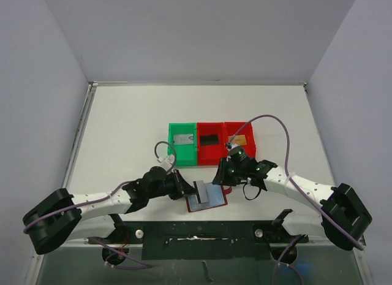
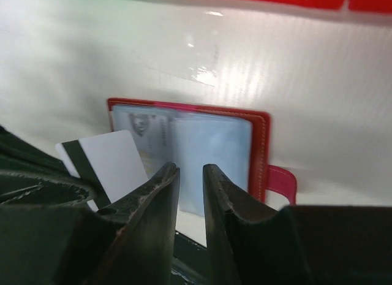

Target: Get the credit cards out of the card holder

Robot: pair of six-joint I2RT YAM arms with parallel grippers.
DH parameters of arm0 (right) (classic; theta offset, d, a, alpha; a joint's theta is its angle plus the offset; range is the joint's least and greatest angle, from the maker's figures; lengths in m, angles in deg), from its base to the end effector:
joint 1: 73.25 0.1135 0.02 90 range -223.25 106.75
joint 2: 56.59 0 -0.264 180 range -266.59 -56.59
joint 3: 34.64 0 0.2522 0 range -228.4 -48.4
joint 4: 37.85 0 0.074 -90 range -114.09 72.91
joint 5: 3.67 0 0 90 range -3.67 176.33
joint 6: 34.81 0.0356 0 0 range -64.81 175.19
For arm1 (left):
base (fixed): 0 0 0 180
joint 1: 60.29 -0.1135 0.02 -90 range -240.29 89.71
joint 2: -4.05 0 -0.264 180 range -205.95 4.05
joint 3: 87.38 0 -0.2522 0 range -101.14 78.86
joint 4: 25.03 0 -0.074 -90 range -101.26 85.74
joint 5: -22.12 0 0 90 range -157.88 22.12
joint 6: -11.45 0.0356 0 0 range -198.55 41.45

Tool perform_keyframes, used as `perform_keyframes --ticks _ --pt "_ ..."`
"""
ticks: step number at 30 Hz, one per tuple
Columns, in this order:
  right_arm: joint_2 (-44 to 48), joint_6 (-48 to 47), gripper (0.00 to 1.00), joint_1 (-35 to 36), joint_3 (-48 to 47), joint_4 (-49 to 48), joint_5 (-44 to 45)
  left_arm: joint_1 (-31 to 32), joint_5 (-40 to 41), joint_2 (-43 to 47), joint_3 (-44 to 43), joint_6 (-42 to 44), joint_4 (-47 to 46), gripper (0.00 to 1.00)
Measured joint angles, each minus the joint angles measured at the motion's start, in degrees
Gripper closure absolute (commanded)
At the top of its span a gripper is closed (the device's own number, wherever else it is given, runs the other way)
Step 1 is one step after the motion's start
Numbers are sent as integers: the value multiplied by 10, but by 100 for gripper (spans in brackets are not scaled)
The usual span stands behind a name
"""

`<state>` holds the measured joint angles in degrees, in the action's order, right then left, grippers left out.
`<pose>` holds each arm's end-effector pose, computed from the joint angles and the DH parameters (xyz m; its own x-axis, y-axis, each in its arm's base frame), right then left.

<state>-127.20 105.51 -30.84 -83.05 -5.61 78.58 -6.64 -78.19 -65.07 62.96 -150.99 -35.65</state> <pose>0.1661 0.1583 0.1783 -0.9424 0.1720 -0.2869 -0.0014 0.8556 0.5176 0.1230 -0.1778 0.1473 -0.9303 -0.3184 -0.1820 -0.0055 0.5082 -0.8612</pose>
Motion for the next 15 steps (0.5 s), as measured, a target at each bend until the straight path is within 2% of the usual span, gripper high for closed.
perform_keyframes --ticks 4,9,15 --pt "12 -13 75 4 -34 1 -4 -23 12 66 -14 39 96 100" --pt "5 -4 76 23 -32 -32 -26 -30 49 151 -21 61 220 100" --pt "-50 13 76 49 -26 -73 -50 -35 84 248 -20 63 283 100"
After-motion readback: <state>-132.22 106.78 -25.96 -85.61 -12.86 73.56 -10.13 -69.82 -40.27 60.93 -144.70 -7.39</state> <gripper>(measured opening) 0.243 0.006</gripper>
